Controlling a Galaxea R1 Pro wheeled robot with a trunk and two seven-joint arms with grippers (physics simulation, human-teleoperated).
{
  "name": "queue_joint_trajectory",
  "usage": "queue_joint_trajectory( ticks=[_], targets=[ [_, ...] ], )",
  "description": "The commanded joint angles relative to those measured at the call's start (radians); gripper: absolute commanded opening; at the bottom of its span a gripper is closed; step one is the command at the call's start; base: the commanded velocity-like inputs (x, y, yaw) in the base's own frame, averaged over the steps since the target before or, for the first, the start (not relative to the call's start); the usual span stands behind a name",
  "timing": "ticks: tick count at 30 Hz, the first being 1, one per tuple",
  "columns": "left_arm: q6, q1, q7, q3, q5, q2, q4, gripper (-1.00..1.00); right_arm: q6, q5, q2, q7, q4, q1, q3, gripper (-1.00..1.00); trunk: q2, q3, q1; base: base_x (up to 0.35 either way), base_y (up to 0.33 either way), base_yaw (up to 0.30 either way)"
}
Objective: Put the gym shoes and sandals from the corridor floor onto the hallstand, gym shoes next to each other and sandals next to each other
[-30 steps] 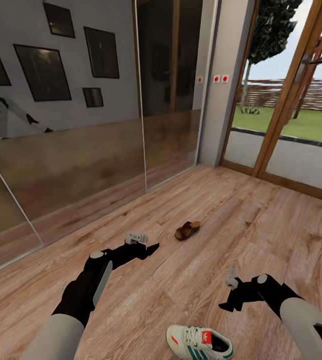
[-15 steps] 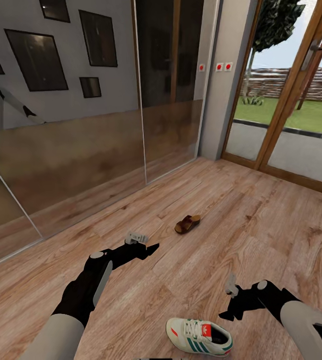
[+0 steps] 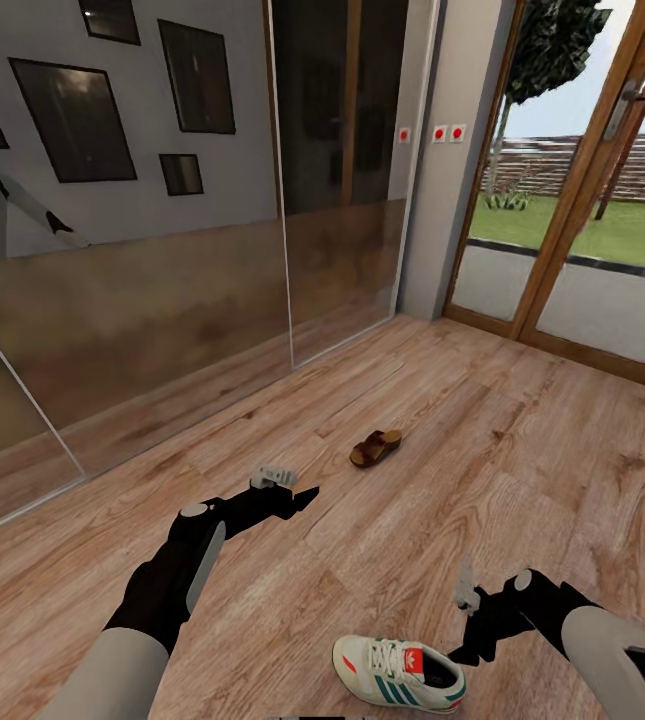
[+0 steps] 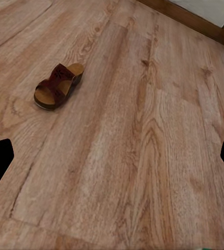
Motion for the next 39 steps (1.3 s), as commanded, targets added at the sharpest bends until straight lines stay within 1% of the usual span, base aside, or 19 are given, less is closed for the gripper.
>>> queue_joint_trajectory(
  ticks=[1,2,3,4,7,9,15,24,31,39],
  targets=[
    [0.008,0.000,-0.003,0.001,0.000,0.000,-0.001,1.00,-0.007,0.026,0.000,0.002,0.001,0.000,-0.008,1.00,0.000,-0.001,0.000,0.000,0.000,0.000],
    [0.008,0.000,-0.003,0.001,0.000,0.000,-0.001,1.00,-0.006,0.039,0.000,0.002,0.002,0.000,-0.008,1.00,0.000,-0.001,0.000,0.000,0.000,0.000],
    [0.008,0.000,-0.003,0.001,0.000,0.000,-0.001,1.00,-0.006,0.071,0.000,0.002,0.003,0.000,-0.007,1.00,0.000,-0.001,0.000,0.000,0.000,0.000],
    [0.008,0.000,-0.003,0.001,0.000,0.000,-0.001,1.00,-0.006,0.084,0.000,0.002,0.003,0.000,-0.007,1.00,0.000,-0.001,0.000,0.000,0.000,0.000],
    [0.008,0.000,-0.003,0.001,0.000,0.000,-0.001,1.00,-0.006,0.095,0.000,0.001,0.003,0.000,-0.006,1.00,0.000,-0.001,0.000,0.000,0.000,0.000],
    [0.008,0.000,-0.003,0.001,0.000,0.000,-0.001,1.00,-0.006,0.101,0.000,0.001,0.003,0.000,-0.006,1.00,-0.001,-0.009,0.001,0.000,0.000,0.000],
    [0.008,0.000,-0.003,0.001,0.000,0.000,-0.001,1.00,-0.006,0.105,0.000,0.000,0.004,0.000,-0.006,1.00,-0.002,-0.035,0.003,0.000,0.000,0.000],
    [0.008,0.000,-0.003,0.001,0.000,0.000,-0.001,1.00,-0.006,0.106,0.000,0.000,0.004,0.000,-0.006,1.00,-0.004,-0.082,0.007,0.000,0.000,0.000],
    [0.008,0.000,-0.003,0.001,0.000,0.000,-0.001,1.00,-0.006,0.106,0.001,0.000,0.004,0.000,-0.006,1.00,-0.004,-0.087,0.007,0.000,0.000,0.000],
    [0.008,0.000,-0.003,0.000,0.000,-0.002,-0.001,1.00,-0.006,0.106,0.001,0.000,0.001,0.000,-0.007,1.00,-0.006,-0.123,0.011,0.000,0.000,0.000]
  ],
)
